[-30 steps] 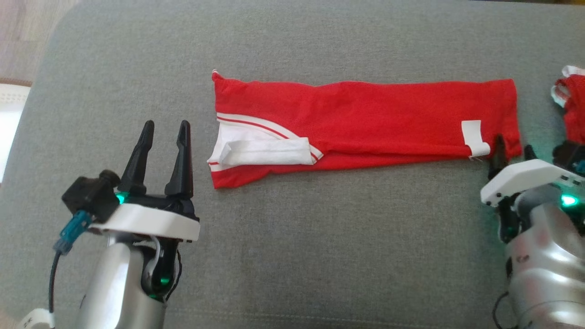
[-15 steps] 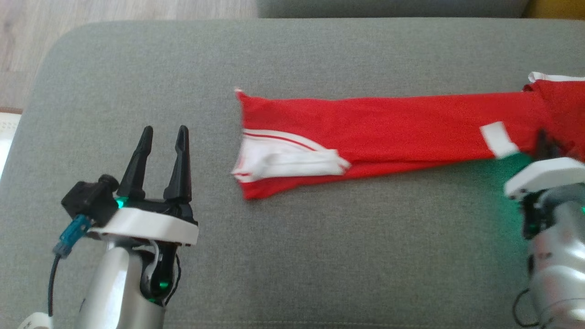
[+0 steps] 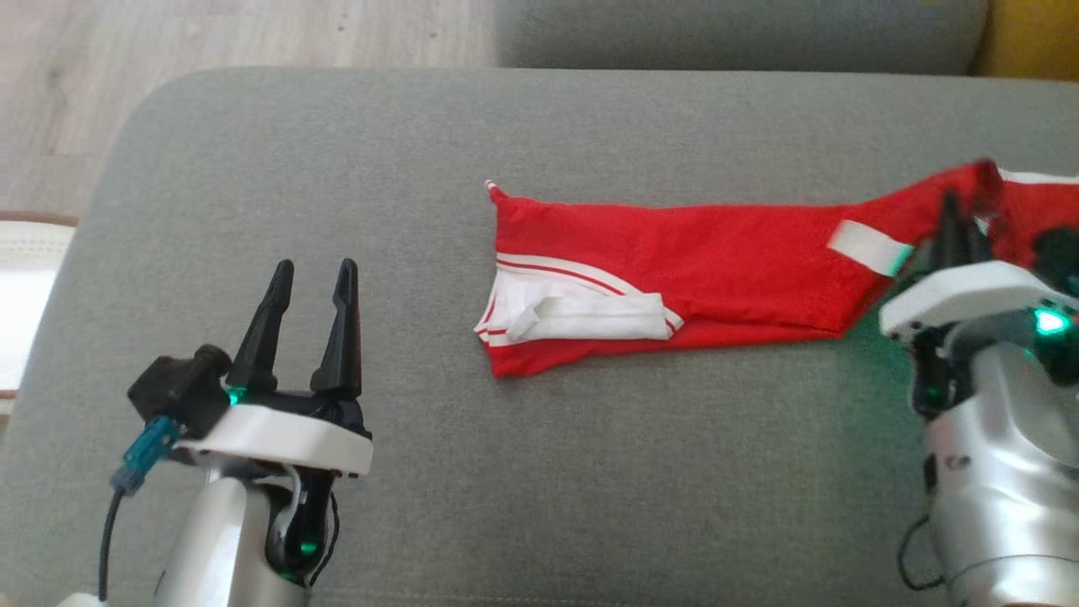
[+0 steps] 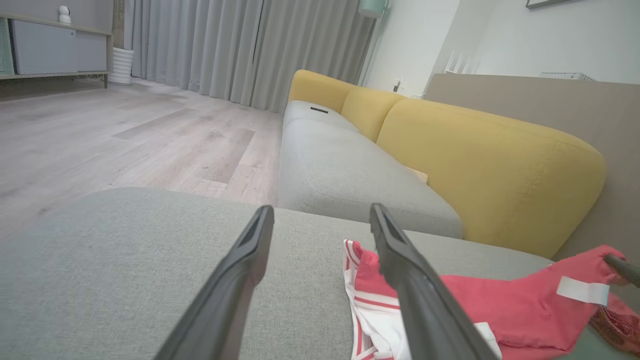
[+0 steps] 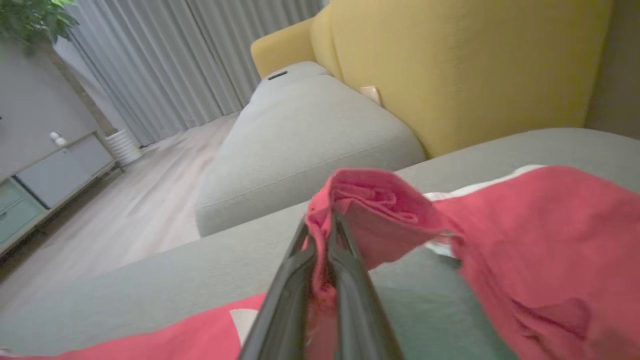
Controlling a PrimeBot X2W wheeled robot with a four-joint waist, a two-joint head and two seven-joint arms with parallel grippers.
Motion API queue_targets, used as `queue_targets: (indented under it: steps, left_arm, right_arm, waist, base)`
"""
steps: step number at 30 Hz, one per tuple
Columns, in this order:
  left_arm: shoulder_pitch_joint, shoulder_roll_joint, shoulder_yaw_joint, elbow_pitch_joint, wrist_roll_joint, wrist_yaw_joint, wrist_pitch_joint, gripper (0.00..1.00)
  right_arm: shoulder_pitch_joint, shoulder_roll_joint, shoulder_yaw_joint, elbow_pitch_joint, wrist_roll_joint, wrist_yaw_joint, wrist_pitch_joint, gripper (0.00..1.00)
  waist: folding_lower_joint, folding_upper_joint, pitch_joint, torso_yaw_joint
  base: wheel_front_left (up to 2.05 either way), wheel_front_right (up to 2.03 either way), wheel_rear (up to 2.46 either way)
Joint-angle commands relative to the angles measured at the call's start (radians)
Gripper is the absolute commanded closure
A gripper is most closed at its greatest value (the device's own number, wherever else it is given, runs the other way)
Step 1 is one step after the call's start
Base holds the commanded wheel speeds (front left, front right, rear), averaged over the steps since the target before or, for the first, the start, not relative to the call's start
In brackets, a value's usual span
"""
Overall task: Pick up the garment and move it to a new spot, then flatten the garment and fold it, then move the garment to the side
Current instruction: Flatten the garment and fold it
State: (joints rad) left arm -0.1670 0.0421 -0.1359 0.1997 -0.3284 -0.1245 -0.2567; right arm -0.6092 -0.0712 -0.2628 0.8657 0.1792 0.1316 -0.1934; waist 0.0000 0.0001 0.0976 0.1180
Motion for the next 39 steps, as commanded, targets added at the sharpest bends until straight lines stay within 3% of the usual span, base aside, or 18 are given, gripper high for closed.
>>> queue_targets:
  steps: [1,10,16,22,34,35,36,39]
  left_arm:
    - [-0.024,0.009,0.03,-0.03,-0.008,-0.006,-0.005,0.0]
    - [-0.005,0.013,0.02,-0.027,-0.012,-0.006,-0.005,0.0]
    - [-0.002,0.012,0.002,-0.022,-0.017,-0.006,-0.005,0.0]
    - [-0.003,0.011,-0.016,-0.016,-0.025,-0.006,-0.005,0.0]
    - [-0.013,0.009,-0.05,-0.011,-0.037,-0.006,-0.005,0.0]
    - [-0.013,0.009,-0.051,-0.01,-0.038,-0.006,-0.005,0.0]
    - [-0.013,0.009,-0.052,-0.01,-0.039,-0.006,-0.005,0.0]
    - [-0.012,0.008,-0.055,-0.009,-0.043,-0.006,-0.005,0.0]
  right_arm:
    - [-0.021,0.011,0.041,-0.044,0.015,-0.001,0.002,1.0]
    - [0.039,0.021,0.379,-0.231,0.297,-0.001,0.081,1.0]
    - [0.047,0.021,0.516,-0.263,0.4,-0.001,0.083,1.0]
    - [0.039,0.021,0.621,-0.216,0.485,-0.001,0.064,1.0]
    - [-0.004,0.021,0.784,-0.008,0.591,-0.001,-0.004,1.0]
    - [-0.005,0.021,0.797,0.005,0.602,-0.001,-0.012,0.86]
    - [-0.005,0.021,0.811,0.013,0.614,-0.001,-0.021,0.0]
    - [-0.001,0.021,0.877,0.016,0.67,-0.001,-0.027,0.0]
  waist:
    - [0.0,-0.0001,-0.01,0.012]
    - [0.0,-0.0001,-0.046,0.091]
    - [0.0,-0.0001,-0.045,0.159]
    - [0.0,-0.0001,-0.031,0.226]
    - [0.0,-0.0001,0.007,0.333]
    - [0.0,-0.0001,0.009,0.337]
    - [0.0,-0.0001,0.011,0.341]
    - [0.0,-0.0001,0.014,0.345]
  base:
    - [0.0,0.0,0.0]
    - [0.0,0.0,0.0]
    - [0.0,0.0,0.0]
    - [0.0,0.0,0.0]
    - [0.0,0.0,0.0]
    - [0.0,0.0,0.0]
    - [0.0,0.0,0.0]
    - [0.0,0.0,0.0]
